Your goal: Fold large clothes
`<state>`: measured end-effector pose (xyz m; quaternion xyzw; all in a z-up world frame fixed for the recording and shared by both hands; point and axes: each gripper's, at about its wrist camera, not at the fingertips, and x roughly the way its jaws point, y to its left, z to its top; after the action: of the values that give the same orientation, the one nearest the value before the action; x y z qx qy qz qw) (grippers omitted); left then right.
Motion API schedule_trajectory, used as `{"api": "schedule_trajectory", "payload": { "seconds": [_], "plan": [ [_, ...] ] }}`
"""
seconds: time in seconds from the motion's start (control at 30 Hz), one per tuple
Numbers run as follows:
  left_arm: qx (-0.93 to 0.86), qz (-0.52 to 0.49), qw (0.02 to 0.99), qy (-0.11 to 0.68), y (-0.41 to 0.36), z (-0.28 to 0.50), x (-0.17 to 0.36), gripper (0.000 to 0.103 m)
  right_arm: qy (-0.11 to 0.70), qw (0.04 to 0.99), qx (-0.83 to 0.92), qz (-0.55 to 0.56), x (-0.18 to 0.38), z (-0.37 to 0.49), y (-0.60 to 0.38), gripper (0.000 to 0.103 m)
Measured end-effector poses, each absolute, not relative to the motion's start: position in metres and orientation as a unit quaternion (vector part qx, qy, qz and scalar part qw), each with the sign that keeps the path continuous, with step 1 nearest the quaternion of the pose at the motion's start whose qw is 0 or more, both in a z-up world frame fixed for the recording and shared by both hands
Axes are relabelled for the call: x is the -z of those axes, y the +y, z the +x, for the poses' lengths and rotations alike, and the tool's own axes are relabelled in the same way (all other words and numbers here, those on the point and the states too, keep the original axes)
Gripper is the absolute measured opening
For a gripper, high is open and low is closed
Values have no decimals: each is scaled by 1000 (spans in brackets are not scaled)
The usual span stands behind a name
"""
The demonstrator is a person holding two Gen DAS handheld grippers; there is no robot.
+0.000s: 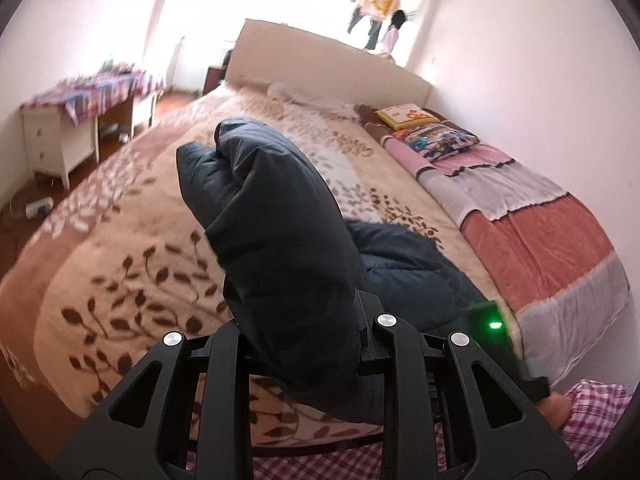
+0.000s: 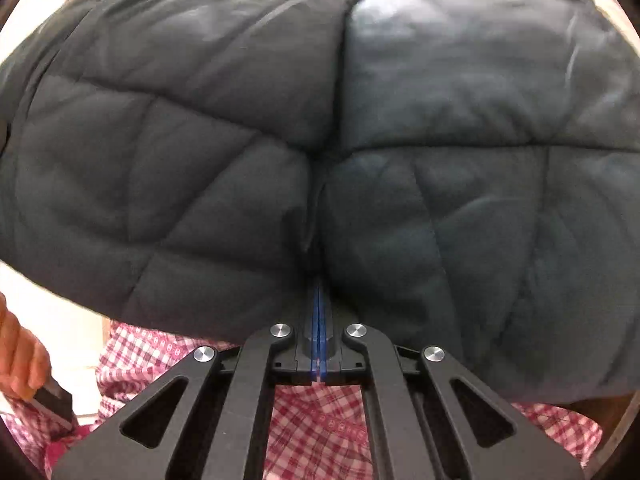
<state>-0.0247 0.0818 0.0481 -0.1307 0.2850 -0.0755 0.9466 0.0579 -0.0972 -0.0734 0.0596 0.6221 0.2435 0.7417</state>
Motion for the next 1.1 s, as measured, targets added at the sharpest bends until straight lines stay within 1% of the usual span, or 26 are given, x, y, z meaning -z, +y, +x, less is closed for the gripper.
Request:
{"api": "schedule_trajectory", "payload": {
  "seconds": [0.07, 0.17, 0.2, 0.27, 0.3, 0.4, 0.5, 0.57, 0.73, 0.87, 1.1],
  "plan": [
    [83, -116, 949, 280, 72, -25, -57, 23, 586, 767, -251, 70, 48, 46, -110, 0],
    [87, -89, 954, 273, 56, -26, -63, 23, 516, 821, -225, 94, 4, 37, -159, 0],
    [88, -81, 955, 270, 50, -27, -66, 23, 497, 836, -205, 107, -6, 37, -182, 0],
    [92, -71, 957, 265, 40, -27, -70, 23, 485, 849, -160, 134, -10, 40, -222, 1],
    [93, -68, 958, 264, 35, -26, -72, 23, 488, 848, -137, 156, -6, 45, -244, 3],
    [98, -53, 959, 261, 20, -25, -78, 23, 498, 838, -106, 198, 18, 59, -278, 3],
    [113, -31, 958, 260, -1, -24, -85, 23, 533, 801, -128, 239, 58, 73, -277, 3],
    [124, -16, 957, 260, -16, -22, -89, 23, 539, 791, -143, 252, 73, 79, -269, 3],
    [174, 29, 950, 258, -67, -18, -93, 23, 534, 795, -165, 233, 78, 82, -255, 3],
    [216, 58, 939, 260, -110, -11, -88, 23, 530, 781, -188, 273, 88, 82, -266, 3],
    [275, 89, 915, 280, -177, -1, -55, 25, 521, 768, -209, 309, 101, 80, -277, 3]
  ]
}}
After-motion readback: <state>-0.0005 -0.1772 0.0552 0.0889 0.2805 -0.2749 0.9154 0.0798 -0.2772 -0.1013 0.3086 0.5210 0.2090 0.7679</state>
